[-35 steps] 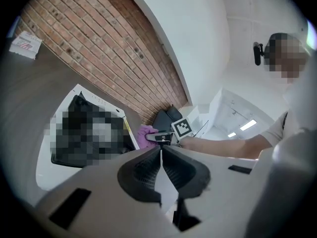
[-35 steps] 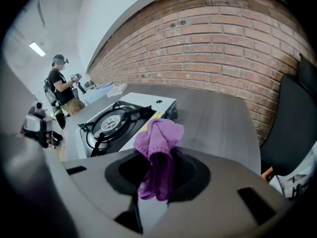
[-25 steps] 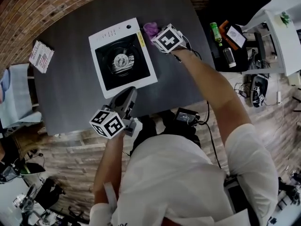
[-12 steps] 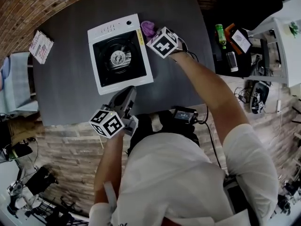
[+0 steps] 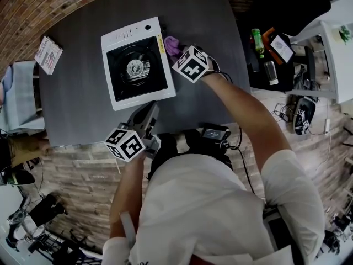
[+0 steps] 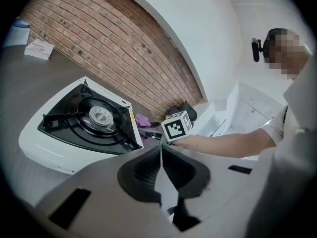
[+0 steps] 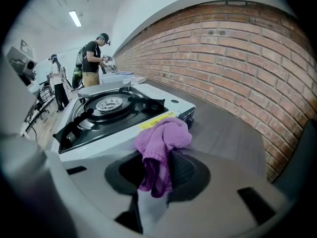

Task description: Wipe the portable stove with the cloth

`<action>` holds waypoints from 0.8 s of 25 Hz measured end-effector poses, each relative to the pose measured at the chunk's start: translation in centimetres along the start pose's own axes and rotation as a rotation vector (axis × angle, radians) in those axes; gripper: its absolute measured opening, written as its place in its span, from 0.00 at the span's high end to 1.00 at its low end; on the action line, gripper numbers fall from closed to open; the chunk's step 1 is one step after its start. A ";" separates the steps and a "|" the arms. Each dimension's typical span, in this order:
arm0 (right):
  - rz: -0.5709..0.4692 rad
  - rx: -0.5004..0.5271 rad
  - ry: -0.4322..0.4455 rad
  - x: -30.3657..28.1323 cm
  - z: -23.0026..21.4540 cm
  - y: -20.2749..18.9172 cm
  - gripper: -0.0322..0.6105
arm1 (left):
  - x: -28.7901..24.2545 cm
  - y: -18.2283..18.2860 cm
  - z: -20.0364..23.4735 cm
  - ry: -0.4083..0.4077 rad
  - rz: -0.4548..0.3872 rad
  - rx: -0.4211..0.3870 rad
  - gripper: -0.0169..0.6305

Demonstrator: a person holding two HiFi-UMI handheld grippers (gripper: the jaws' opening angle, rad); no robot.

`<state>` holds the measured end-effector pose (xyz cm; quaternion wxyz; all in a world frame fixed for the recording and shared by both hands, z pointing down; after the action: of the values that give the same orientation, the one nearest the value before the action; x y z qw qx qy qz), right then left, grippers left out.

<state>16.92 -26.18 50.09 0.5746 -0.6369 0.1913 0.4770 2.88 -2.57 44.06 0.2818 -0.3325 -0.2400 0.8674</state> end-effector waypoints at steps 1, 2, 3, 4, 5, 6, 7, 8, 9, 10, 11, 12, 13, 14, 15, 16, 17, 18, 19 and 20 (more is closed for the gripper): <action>0.001 0.004 0.003 0.0 0.2 -0.2 0.77 | 0.0 -0.1 0.0 0.000 -0.001 0.002 0.95; 0.001 0.007 0.007 0.1 0.4 -0.3 0.77 | 0.0 -0.2 -0.1 0.001 -0.001 0.004 0.95; 0.002 0.010 0.014 0.1 0.6 -0.4 0.77 | 0.0 -0.3 -0.1 0.002 -0.003 0.006 0.95; 0.003 0.016 0.020 0.1 0.9 -0.5 0.77 | 0.0 -0.4 0.0 0.004 -0.004 0.009 0.95; 0.004 0.023 0.027 0.1 1.2 -0.7 0.77 | 0.1 -0.5 -0.1 0.005 -0.006 0.011 0.95; 0.005 0.030 0.031 0.1 1.5 -0.8 0.77 | 0.1 -0.7 -0.1 0.006 -0.007 0.013 0.95; 0.004 0.032 0.033 0.1 1.7 -1.0 0.77 | 0.2 -0.8 -0.1 0.007 -0.008 0.015 0.95; 0.004 0.031 0.034 0.1 1.9 -1.1 0.77 | 0.3 -0.9 -0.1 0.008 -0.010 0.017 0.95; 0.004 0.029 0.036 0.2 2.0 -1.2 0.77 | 0.4 -1.1 -0.1 0.009 -0.013 0.020 0.95; 0.005 0.028 0.039 0.2 2.1 -1.3 0.77 | 0.5 -1.2 -0.1 0.010 -0.016 0.023 0.95; 0.006 0.030 0.041 0.3 2.2 -1.3 0.77 | 0.6 -1.3 -0.1 0.012 -0.020 0.027 0.95; 0.006 0.034 0.043 0.3 2.4 -1.4 0.77 | 0.6 -1.4 -0.1 0.013 -0.023 0.030 0.95; 0.007 0.036 0.046 0.4 2.6 -1.5 0.77 | 0.7 -1.5 0.0 0.014 -0.025 0.032 0.95; 0.008 0.036 0.048 0.4 2.7 -1.7 0.77 | 0.7 -1.5 0.0 0.014 -0.027 0.034 0.95; 0.009 0.033 0.050 0.5 2.9 -1.8 0.77 | 0.7 -1.6 0.0 0.014 -0.028 0.034 0.95; 0.008 0.027 0.052 0.6 3.1 -2.0 0.77 | 0.8 -1.6 0.0 0.013 -0.029 0.034 0.95; 0.007 0.020 0.053 0.6 3.2 -2.1 0.77 | 0.8 -1.6 0.1 0.011 -0.030 0.032 0.95; 0.007 0.013 0.054 0.7 3.4 -2.2 0.77 | 0.9 -1.7 0.1 0.007 -0.031 0.031 0.95; 0.007 0.009 0.054 0.8 3.7 -2.4 0.77 | 0.9 -1.7 0.2 0.002 -0.030 0.031 0.95; 0.010 0.007 0.055 0.9 4.0 -2.6 0.77 | 0.9 -1.8 0.3 -0.004 -0.029 0.032 0.95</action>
<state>17.86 -21.57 51.19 0.5691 -0.6469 0.2120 0.4612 2.76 -0.72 44.95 0.2991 -0.3230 -0.2315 0.8675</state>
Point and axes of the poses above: the fingertips, and each gripper's own axes: x backward along the fingers, z to its left, y out of its top, the point moved 10 cm from there along x, backward along the fingers, and after that the axes turned 10 degrees about z, right-handed, at the moved point
